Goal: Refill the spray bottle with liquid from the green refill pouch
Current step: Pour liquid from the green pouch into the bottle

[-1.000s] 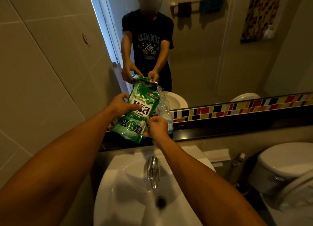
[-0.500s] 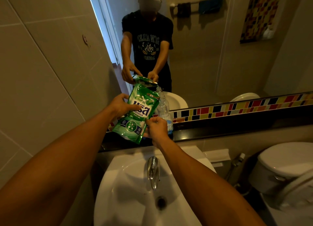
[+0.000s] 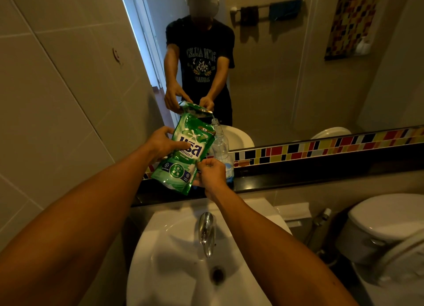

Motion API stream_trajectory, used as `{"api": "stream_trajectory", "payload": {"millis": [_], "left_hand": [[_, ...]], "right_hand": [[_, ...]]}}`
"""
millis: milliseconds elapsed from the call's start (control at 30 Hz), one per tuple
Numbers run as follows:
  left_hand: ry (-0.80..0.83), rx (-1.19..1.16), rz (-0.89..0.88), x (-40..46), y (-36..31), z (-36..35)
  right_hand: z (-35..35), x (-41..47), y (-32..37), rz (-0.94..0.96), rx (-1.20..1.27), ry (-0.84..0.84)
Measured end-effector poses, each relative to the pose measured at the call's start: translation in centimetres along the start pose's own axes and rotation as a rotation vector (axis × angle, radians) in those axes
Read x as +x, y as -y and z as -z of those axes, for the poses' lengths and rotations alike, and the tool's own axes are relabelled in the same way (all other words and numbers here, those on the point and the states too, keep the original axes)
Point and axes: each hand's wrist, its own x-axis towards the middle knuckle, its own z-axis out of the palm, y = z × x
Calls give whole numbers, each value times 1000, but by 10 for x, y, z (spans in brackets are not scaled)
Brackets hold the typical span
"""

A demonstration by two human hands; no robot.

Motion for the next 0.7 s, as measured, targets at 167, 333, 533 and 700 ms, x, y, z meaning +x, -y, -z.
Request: {"api": "stream_trajectory", "payload": {"millis": [167,333,533,700], "left_hand": [[-9,15,-8,-2,0,-1],[-8,15,-16,-2,-1,-2],[-11,12,-14,-2,-1,-2],[-10,17,-11,-2,-1,-1]], "right_hand": [[0,0,-1,2,17,14],[0,1,-1,3,13,10],[0,1,0,-5,17,9],[0,0,1,-1,18,14]]}}
